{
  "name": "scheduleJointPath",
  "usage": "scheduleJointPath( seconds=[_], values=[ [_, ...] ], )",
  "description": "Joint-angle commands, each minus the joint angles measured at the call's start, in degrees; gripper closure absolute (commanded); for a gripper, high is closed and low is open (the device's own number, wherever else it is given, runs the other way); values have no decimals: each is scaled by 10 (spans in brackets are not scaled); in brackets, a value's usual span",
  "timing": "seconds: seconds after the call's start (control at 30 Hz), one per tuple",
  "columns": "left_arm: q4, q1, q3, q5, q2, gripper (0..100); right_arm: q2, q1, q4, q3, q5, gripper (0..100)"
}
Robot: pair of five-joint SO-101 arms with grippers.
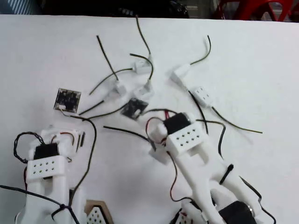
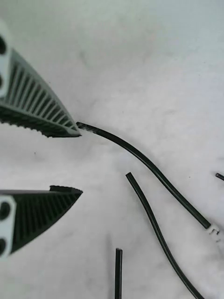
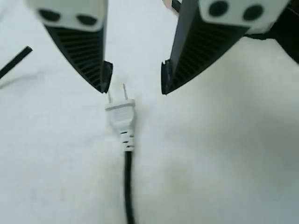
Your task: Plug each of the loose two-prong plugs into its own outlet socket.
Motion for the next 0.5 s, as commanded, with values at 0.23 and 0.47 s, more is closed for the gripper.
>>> scheduleJointPath(
  seconds=[0.23,0.47],
  values=[
    [-13,-4,7,-33,-16,819,-20,10,-116,98,78,832],
    [-13,-4,7,-33,-16,819,-4,15,-171,134,97,832]
  ],
)
